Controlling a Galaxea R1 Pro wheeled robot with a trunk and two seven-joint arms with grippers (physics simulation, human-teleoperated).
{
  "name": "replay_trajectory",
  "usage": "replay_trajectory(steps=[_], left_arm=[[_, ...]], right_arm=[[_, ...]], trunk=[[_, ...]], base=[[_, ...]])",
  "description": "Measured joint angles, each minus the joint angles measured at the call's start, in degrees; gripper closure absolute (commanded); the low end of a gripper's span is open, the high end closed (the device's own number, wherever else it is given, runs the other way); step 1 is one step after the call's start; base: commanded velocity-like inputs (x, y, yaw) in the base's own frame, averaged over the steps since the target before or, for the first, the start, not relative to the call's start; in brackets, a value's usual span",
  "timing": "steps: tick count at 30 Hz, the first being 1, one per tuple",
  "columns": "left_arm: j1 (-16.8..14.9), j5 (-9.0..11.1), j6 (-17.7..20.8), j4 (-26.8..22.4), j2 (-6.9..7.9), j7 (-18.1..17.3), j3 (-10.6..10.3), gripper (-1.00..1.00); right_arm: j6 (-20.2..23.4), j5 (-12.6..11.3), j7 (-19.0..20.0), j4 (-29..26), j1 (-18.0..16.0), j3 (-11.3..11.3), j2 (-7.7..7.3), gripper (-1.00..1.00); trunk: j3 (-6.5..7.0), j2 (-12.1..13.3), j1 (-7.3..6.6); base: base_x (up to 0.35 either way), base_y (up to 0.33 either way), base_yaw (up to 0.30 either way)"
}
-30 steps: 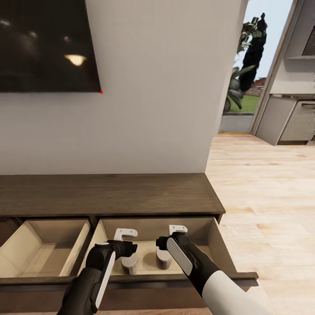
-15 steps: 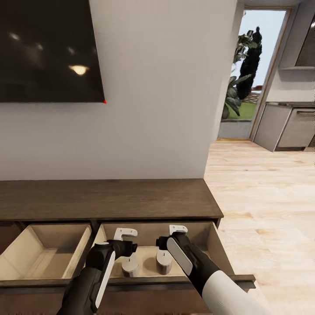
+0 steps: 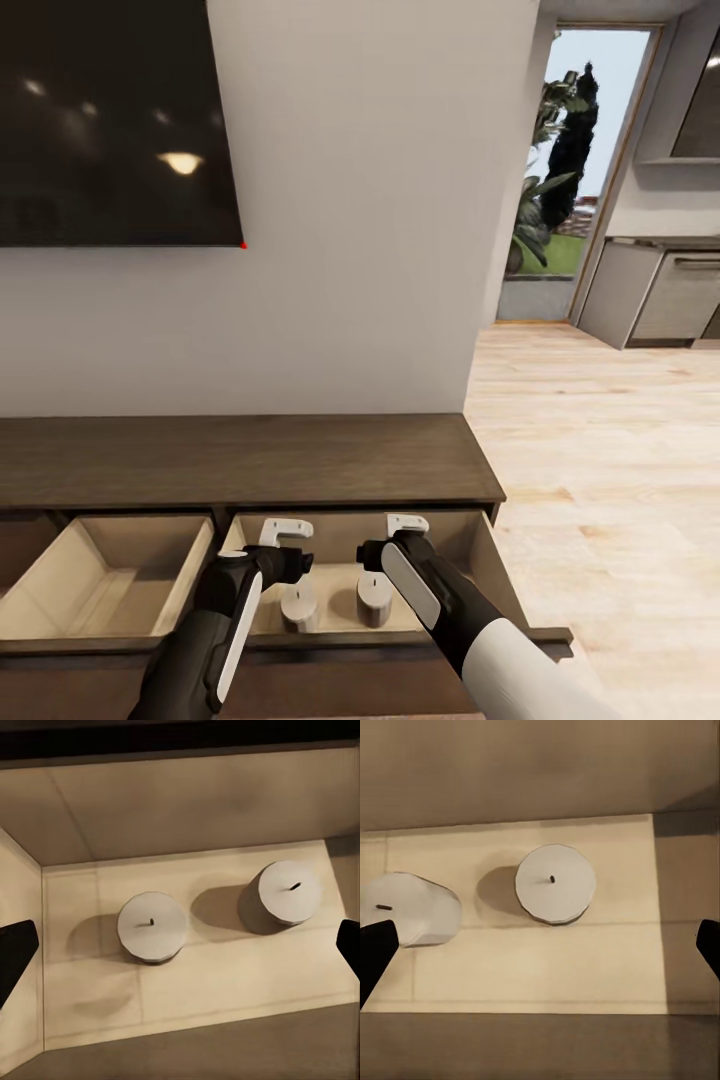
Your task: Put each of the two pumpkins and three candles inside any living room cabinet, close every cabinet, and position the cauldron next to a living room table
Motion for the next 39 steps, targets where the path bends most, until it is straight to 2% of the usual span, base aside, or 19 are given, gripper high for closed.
replay_trajectory(steps=[39], left_arm=[[0.0, 0.0, 0.0, -0.44, 0.0, -0.08, 0.0, -1.0]], right_arm=[[-0.46, 0.08, -0.02, -0.26, 0.0, 0.06, 0.0, -1.0]], trunk=[[7.0, 15.64, -8.57]], base=[[0.0, 0.0, 0.0]])
